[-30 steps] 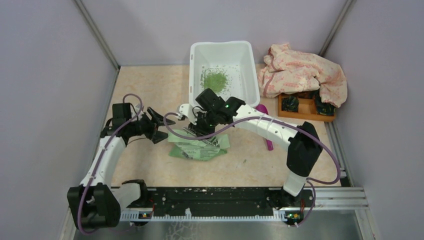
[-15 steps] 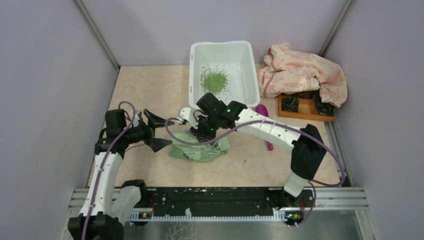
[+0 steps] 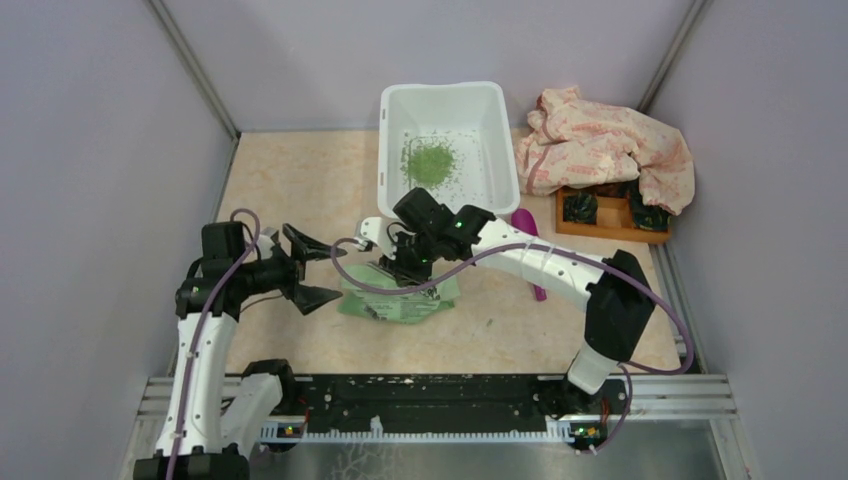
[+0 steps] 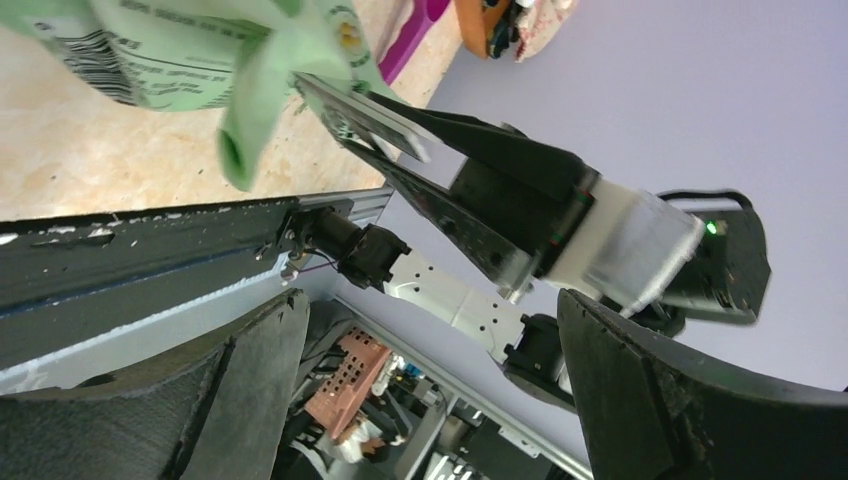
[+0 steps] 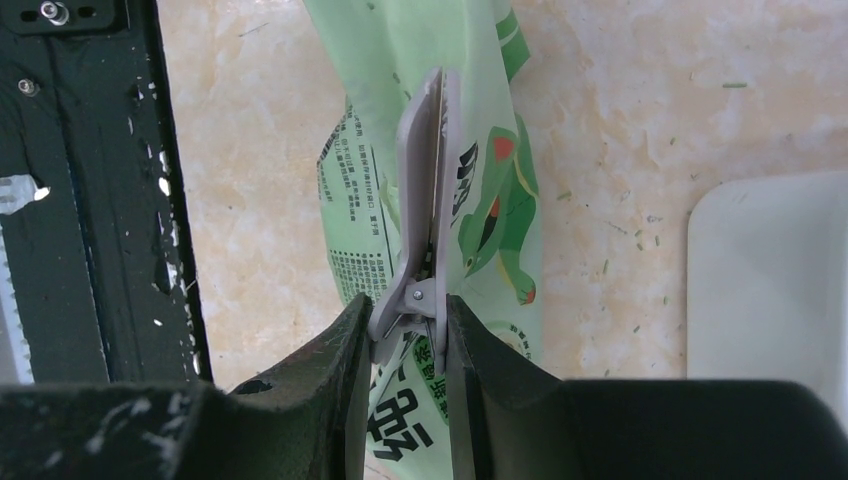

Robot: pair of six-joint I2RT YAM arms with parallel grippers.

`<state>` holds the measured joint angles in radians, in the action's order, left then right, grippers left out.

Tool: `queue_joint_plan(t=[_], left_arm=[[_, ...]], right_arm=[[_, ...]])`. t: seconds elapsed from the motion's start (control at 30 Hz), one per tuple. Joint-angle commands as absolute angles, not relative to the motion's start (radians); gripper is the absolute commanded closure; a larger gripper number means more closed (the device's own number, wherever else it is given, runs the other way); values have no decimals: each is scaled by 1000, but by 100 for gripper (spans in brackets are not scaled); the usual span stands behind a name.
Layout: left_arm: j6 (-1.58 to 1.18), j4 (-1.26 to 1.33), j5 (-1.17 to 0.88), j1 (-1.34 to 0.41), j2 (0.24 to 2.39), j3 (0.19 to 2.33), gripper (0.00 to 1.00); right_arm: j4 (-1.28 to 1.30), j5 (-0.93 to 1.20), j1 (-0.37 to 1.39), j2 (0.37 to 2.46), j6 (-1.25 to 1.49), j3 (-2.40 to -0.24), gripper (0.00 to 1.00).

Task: Fill the litter box with clean litter
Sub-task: Adjust the clamp at the cat litter bag.

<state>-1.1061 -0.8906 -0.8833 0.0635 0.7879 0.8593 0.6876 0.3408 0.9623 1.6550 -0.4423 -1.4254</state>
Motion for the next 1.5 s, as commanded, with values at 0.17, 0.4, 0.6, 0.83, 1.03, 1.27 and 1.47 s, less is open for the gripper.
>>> queue_joint_plan(t=[0.17, 0.4, 0.6, 0.83, 1.03, 1.27, 1.47], left_arm=[[-1238, -757, -879, 62, 871, 723, 1], [-1240, -766, -904, 63, 963, 832, 1], [-1324, -692, -909, 59, 971, 775, 1], [-1339, -693, -917, 47, 979, 798, 1], [-1371, -715, -910, 46, 936, 834, 1], [-1388, -737, -879, 45, 895, 842, 1], [-1372, -708, -862, 44, 938, 786, 3]], right_arm=[[695, 363, 999, 1626, -418, -1435, 100], [692, 354, 1003, 1638, -420, -1440, 100], [681, 353, 1003, 1639, -422, -1425, 100], [670, 350, 1003, 1638, -423, -1414, 100], [669, 351, 1003, 1640, -425, -1411, 100], [670, 346, 1003, 1635, -426, -1407, 100], [676, 347, 1003, 1636, -423, -1417, 100]])
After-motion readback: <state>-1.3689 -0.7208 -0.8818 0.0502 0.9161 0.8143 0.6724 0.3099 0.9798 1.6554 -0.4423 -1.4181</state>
